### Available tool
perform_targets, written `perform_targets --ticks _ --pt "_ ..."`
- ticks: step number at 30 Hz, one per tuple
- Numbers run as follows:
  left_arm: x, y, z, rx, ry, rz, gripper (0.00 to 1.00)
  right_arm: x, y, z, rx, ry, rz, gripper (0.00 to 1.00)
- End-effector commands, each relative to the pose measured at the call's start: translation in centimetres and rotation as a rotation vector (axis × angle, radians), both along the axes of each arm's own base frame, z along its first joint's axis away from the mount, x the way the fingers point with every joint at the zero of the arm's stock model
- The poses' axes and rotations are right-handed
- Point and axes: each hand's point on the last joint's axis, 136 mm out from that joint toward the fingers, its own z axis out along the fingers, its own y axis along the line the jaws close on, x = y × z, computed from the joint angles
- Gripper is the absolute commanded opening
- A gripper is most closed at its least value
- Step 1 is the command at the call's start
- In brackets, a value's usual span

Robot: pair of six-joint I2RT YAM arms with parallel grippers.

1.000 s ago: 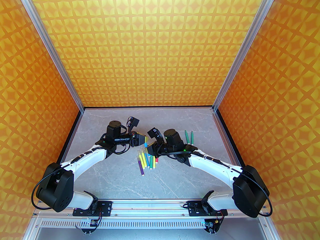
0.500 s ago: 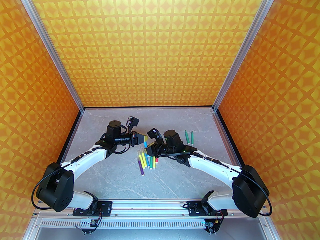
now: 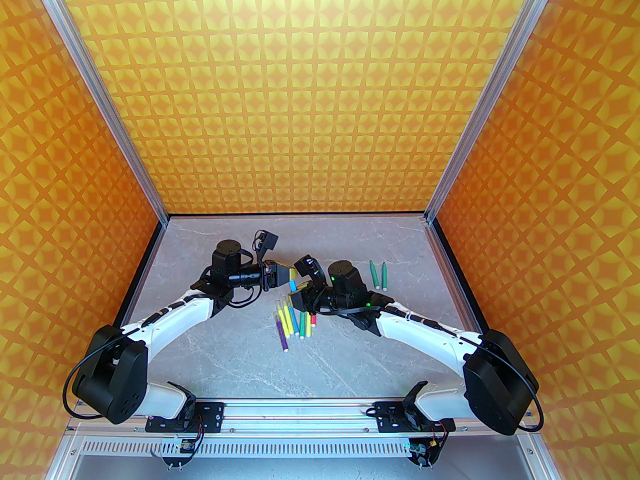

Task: Open the pen caps

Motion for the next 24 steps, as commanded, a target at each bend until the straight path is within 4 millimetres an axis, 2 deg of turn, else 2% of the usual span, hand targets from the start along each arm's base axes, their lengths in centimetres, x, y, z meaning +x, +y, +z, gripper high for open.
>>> perform_targets --ticks 1,7,13,20,24 --pt "-0.6 -0.5 1.6 -0.035 -0.022 -0.045 0.00 -0.1 -0.4 -0.3 -0.006 -0.009 -0.009 0.10" --pt "0.8 -0.5 2.9 -0.013 -0.040 -0.033 0.00 -1.2 -1.9 -2.0 -0.037 -0.006 -0.029 0.00" --pt "2.4 -0.4 4.9 -0.042 -0.072 0.005 0.00 -2.3 -3.7 -3.9 -0.069 0.005 -0.069 0.00" --pt "4.5 0.3 5.9 -0.075 -0.064 0.062 0.00 -2.8 -5.1 -5.1 -0.081 0.001 -0.114 0.00" --pt "5.2 1.0 5.6 -0.060 -0.064 0.087 0.00 -2.3 -5.7 -5.5 -0.078 0.008 -0.172 0.00"
